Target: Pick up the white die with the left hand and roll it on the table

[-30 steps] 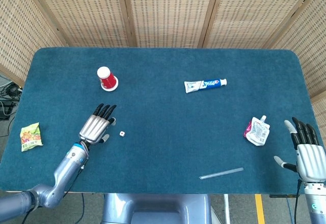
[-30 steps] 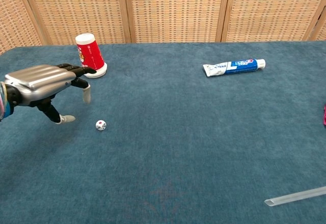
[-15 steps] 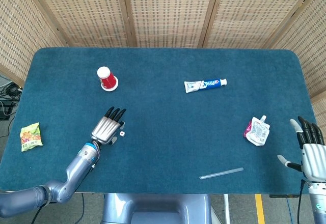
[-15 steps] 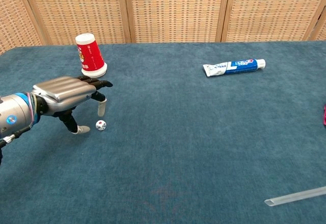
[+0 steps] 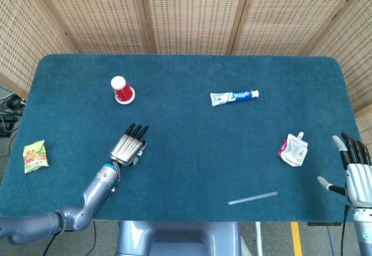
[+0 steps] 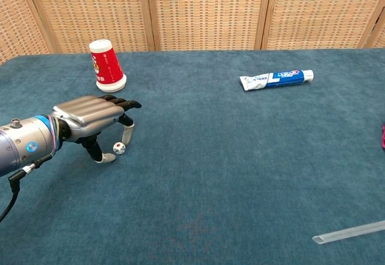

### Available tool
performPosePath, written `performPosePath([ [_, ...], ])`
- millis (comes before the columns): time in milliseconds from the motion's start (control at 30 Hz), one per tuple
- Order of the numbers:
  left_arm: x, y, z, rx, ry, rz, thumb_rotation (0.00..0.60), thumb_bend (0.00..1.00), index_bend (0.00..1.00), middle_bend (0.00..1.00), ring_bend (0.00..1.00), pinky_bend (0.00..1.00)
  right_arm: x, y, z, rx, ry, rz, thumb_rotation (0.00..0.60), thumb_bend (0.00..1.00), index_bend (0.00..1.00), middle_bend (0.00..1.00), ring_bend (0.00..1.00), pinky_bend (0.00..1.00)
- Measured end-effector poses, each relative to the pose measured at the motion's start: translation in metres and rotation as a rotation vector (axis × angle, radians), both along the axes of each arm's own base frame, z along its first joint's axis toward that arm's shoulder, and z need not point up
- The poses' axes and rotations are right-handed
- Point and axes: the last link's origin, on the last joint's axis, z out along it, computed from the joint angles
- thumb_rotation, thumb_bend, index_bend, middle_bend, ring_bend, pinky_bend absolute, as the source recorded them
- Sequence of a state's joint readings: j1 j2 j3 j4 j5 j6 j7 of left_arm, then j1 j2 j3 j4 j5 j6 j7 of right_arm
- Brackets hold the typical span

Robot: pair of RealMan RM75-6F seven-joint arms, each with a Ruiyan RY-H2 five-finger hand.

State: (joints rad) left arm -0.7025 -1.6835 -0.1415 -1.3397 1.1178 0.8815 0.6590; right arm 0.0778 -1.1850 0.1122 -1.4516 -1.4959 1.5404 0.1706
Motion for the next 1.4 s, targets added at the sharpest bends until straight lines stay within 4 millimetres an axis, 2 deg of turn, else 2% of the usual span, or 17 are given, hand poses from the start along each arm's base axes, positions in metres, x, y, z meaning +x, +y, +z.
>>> performPosePath([
  [167,0.0,0.0,-0.003,-0.003,-0.001,0.007,0.6,0.43,0.55,0.0,0.0,0.0,0.0,0.0,-0.001,0.003,0.001,0.004,0.6,0.09,0.05,0.0,0.0,0.0],
  [533,0.001,-0.002,0.001,0.012,-0.03,0.01,0.6,0.43,0.57,0.0,0.0,0.0,0.0,0.001,0.001,-0.009,-0.008,0.008,0.6,0.09,0.05,0.0,0.0,0.0],
  [767,0.016,0.003,0.025,0.054,-0.094,-0.017,0.6,0.43,0.58,0.0,0.0,0.0,0.0,0.001,0.003,-0.016,-0.015,0.01,0.6,0.09,0.05,0.0,0.0,0.0],
  [1000,0.048,0.02,0.06,0.116,-0.158,-0.058,0.6,0.43,0.57,0.0,0.0,0.0,0.0,0.001,0.004,-0.018,-0.021,0.01,0.6,0.09,0.05,0.0,0.0,0.0],
  [1267,0.077,0.034,0.074,0.146,-0.207,-0.064,0.6,0.42,0.5,0.0,0.0,0.0,-0.001,0.001,0.006,-0.019,-0.031,0.006,0.6,0.09,0.05,0.0,0.0,0.0],
  [1333,0.08,0.035,0.073,0.142,-0.208,-0.063,0.6,0.41,0.46,0.0,0.0,0.0,-0.002,0.001,0.007,-0.02,-0.033,0.003,0.6,0.09,0.05,0.0,0.0,0.0],
  [1400,0.081,0.034,0.071,0.141,-0.196,-0.07,0.6,0.36,0.32,0.0,0.0,0.0,-0.002,0.001,0.007,-0.022,-0.035,0.005,0.6,0.09,0.05,0.0,0.0,0.0],
])
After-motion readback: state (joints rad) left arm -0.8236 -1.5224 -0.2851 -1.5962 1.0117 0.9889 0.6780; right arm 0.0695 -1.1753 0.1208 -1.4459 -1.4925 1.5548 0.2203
